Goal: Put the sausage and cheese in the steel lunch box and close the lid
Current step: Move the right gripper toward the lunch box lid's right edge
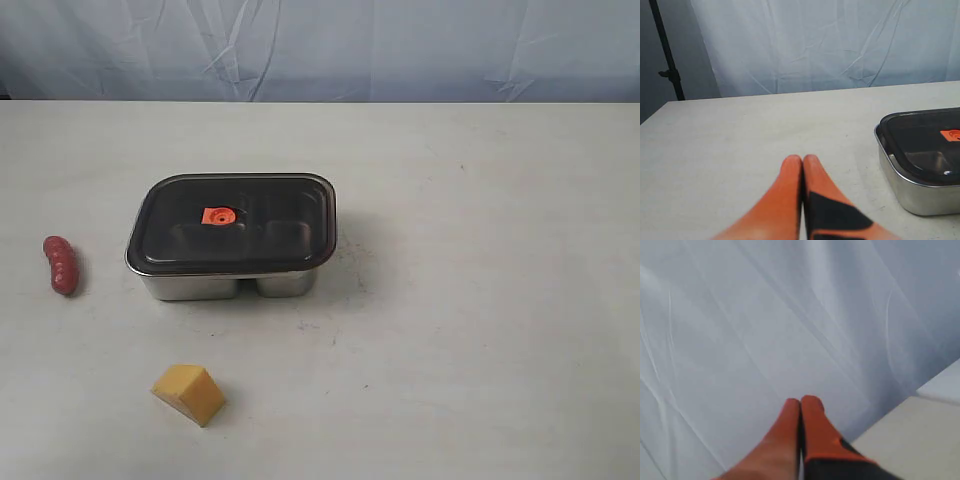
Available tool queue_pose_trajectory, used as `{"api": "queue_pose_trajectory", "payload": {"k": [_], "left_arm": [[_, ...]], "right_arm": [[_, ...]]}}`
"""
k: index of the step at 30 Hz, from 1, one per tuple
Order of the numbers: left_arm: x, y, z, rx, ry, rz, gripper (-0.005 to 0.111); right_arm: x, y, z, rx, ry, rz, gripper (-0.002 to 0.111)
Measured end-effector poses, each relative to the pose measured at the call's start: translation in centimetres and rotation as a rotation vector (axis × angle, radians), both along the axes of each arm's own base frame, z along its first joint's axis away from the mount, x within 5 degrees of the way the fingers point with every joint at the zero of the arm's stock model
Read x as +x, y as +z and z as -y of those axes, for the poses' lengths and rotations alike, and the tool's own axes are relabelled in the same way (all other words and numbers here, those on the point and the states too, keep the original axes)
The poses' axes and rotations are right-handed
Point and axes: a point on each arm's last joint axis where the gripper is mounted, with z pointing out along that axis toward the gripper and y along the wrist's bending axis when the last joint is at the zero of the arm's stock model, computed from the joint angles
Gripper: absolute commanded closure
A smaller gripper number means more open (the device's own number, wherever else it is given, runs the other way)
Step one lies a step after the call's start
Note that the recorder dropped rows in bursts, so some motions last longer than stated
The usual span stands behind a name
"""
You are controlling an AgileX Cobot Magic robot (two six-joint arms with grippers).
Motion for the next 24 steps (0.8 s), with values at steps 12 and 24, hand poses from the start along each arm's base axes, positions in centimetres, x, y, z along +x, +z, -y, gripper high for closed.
{"api": "queue_pose_trajectory", "payload": {"k": [12, 24], "left_arm": [[0.0, 0.0, 0.0, 0.0, 0.0, 0.001, 0.106], [0.0, 0.0, 0.0, 0.019, 0.0, 0.001, 0.106]], "right_arm": [[0.2, -1.6, -2.3, 0.61, 0.304, -0.219, 0.109], [16.6, 9.7, -5.4, -0.053, 0.832, -0.775, 0.097]]}}
